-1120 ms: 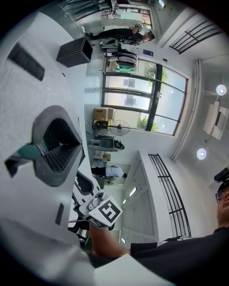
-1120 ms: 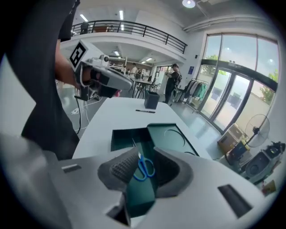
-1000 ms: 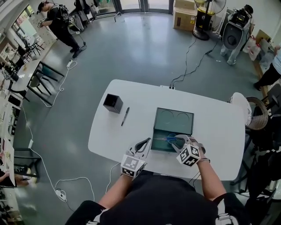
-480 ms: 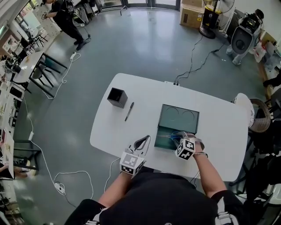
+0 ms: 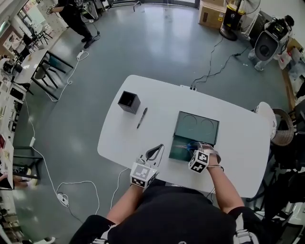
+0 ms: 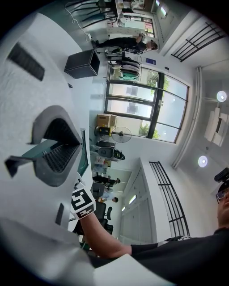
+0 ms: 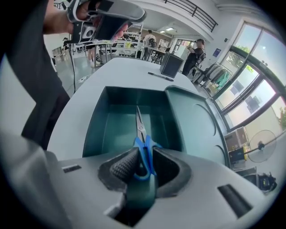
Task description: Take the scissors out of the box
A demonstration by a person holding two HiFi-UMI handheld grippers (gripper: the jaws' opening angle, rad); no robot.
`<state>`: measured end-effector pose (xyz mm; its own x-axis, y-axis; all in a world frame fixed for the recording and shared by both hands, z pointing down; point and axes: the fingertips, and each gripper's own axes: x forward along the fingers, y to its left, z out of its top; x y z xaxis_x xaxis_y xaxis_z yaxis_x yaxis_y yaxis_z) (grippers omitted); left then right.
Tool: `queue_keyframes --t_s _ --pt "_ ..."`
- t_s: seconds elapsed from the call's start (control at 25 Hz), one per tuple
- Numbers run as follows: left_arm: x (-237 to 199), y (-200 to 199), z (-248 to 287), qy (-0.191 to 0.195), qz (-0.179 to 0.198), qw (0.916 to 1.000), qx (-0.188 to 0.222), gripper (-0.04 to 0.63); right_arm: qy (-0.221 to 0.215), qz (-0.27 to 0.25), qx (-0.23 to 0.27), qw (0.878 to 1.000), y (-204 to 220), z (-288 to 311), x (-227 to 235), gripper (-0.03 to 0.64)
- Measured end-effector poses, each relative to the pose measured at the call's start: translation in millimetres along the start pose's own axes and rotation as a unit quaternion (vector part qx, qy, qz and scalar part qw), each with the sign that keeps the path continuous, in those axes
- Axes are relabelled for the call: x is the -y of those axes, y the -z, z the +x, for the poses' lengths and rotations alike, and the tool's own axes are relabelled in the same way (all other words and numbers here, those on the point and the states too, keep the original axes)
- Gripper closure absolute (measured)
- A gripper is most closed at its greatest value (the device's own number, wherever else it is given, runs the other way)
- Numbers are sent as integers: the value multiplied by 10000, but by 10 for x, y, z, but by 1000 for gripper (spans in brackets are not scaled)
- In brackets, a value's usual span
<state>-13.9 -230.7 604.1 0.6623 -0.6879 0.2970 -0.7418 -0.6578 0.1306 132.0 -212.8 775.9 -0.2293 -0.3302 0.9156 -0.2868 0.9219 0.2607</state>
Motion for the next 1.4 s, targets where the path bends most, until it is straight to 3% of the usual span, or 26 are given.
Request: queue_keyframes --t_s 0.44,0.72,1.08,1.4 --pt "-74 39 -40 -49 -65 10000 -28 583 -197 65 -162 9997 29 63 -8 506" --pt "-112 6 -36 -65 -74 10000 -10 583 -674 377 -270 9967 31 79 -54 534" --pt "-106 14 -79 -49 -68 10000 -1 583 -495 541 -11 9973 51 51 -31 526" --pt "-79 20 -80 -23 -45 10000 6 583 -51 666 506 9965 -85 -238 -18 528"
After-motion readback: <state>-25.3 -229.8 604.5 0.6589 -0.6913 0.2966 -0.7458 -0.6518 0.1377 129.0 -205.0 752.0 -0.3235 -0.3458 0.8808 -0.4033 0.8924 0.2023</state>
